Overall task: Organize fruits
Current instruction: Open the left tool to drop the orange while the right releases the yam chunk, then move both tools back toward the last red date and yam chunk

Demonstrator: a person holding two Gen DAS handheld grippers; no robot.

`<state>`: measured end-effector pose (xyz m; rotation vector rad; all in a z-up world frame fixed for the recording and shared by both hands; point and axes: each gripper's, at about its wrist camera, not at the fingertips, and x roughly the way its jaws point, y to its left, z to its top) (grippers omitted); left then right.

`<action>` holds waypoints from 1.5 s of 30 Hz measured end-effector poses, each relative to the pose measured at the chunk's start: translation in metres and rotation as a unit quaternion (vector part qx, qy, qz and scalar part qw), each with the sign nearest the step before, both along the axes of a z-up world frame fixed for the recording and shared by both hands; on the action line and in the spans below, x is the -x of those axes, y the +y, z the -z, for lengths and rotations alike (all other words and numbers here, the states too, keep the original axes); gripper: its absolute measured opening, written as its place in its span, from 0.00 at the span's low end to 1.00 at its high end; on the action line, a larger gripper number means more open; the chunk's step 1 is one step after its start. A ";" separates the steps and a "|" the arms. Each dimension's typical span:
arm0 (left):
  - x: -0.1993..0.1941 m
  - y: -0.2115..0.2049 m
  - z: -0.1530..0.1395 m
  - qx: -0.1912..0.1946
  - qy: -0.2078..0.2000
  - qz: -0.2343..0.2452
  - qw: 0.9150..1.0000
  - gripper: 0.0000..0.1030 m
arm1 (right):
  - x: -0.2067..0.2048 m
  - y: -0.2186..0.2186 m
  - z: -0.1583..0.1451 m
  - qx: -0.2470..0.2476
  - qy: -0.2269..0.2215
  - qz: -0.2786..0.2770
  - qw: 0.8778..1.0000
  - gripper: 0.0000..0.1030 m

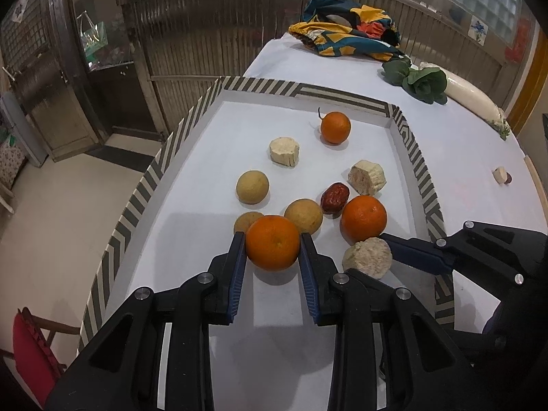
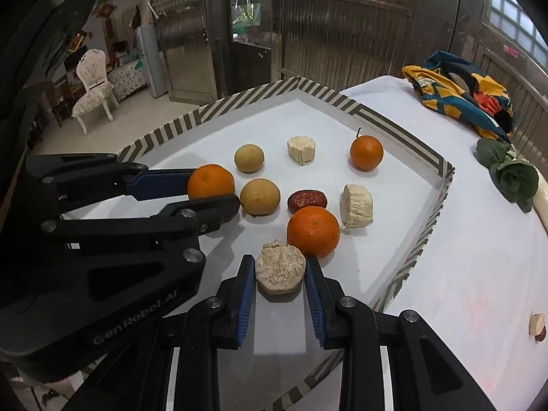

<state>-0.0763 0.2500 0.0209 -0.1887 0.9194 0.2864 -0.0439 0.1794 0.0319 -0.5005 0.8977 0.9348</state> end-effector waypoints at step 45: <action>-0.067 -0.170 -0.025 0.051 0.001 0.156 0.987 0.62 | -0.104 -0.283 -0.003 -0.034 0.015 0.278 0.960 0.29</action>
